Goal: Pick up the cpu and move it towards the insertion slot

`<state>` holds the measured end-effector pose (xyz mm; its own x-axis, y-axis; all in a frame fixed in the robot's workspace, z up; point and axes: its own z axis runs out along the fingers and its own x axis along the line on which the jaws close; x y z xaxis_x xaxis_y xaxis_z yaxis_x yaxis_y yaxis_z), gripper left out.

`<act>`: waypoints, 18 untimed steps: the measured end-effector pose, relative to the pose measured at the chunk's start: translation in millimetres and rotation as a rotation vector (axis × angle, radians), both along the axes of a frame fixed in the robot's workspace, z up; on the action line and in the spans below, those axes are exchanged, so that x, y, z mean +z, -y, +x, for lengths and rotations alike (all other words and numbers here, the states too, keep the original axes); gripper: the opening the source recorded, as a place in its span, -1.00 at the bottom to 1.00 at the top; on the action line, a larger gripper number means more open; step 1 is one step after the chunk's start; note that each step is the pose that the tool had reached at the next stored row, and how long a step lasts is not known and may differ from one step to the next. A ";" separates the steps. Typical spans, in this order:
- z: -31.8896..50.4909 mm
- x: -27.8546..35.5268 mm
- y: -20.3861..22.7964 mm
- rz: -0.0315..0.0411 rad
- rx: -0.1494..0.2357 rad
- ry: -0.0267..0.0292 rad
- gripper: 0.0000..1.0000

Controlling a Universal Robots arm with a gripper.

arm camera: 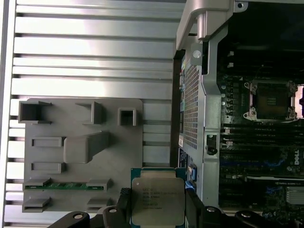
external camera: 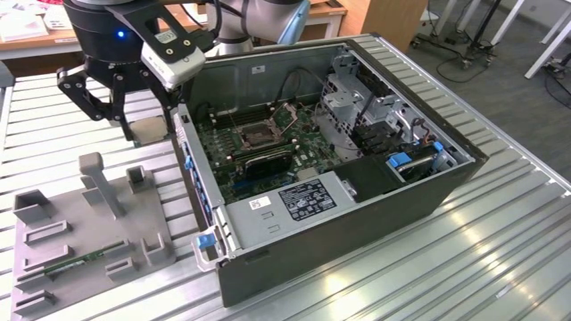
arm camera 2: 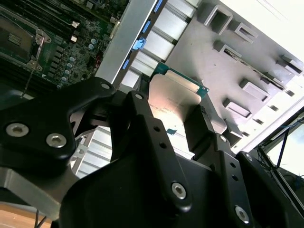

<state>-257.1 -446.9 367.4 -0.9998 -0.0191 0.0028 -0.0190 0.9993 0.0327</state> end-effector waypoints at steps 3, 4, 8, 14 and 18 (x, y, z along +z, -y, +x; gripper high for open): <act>2.3 0.0 0.0 0.0000 0.000 0.0000 0.08; 3.1 0.0 0.0 0.0000 0.000 0.0000 0.08; 6.7 0.0 0.0 0.0001 0.000 0.0001 0.08; 12.6 0.0 0.0 0.0000 0.000 0.0000 0.08; 16.4 -0.1 0.0 0.0001 0.000 0.0001 0.08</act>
